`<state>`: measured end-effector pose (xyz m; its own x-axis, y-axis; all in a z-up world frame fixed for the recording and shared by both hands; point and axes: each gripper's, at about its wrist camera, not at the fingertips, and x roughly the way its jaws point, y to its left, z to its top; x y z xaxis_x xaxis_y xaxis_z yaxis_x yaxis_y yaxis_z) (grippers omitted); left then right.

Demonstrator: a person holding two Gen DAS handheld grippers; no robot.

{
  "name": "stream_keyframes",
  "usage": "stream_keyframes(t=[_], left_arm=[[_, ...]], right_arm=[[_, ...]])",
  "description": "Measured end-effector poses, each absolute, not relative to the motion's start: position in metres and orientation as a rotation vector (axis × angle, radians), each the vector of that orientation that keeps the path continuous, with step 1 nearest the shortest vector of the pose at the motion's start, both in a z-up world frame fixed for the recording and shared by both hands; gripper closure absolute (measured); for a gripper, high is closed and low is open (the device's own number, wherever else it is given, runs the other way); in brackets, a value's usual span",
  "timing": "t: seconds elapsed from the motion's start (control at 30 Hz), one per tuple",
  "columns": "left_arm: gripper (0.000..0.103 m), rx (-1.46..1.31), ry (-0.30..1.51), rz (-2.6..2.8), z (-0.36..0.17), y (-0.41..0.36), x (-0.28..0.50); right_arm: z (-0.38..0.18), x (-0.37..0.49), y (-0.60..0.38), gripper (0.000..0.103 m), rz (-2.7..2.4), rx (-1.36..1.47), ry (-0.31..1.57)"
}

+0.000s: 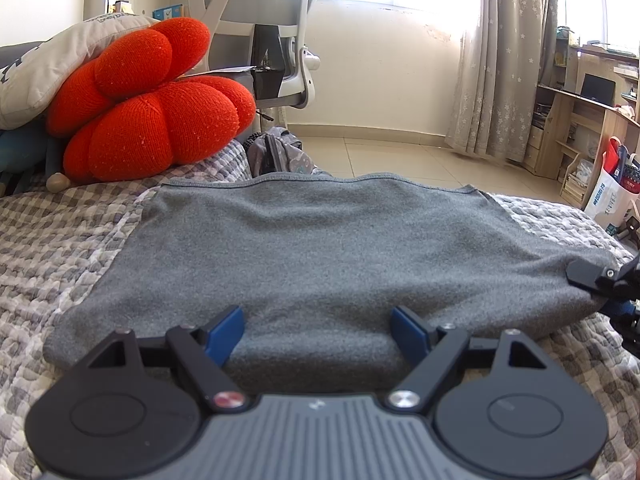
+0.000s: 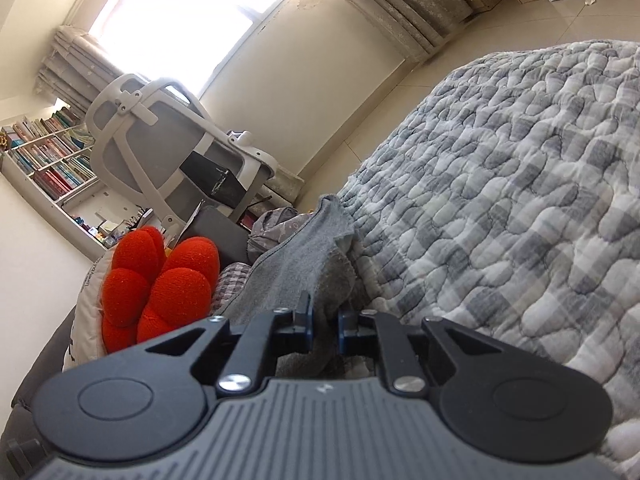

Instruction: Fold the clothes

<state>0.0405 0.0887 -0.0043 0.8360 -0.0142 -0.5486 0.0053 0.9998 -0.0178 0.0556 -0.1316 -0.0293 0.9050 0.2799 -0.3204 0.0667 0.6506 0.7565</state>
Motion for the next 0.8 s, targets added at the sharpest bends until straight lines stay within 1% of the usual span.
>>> stream_keyframes(t=[0.13,0.43,0.63,0.8], left_arm=[[0.021,-0.017,0.582,-0.011,-0.004,0.089,0.041],[0.02,-0.016,0.581,-0.01,-0.004,0.089,0.041],[0.02,-0.015,0.583,-0.009,-0.004,0.089,0.04],[0.02,-0.02,0.586,-0.01,-0.004,0.09,0.041]], right_arm=[[-0.033,0.056,-0.134,0.09,0.11,0.888,0.445],[-0.03,0.054,-0.13,0.09,0.103,0.846,0.438],[-0.014,0.051,-0.111,0.09,0.134,0.705,0.387],[-0.028,0.059,-0.123,0.09,0.112,0.793,0.442]])
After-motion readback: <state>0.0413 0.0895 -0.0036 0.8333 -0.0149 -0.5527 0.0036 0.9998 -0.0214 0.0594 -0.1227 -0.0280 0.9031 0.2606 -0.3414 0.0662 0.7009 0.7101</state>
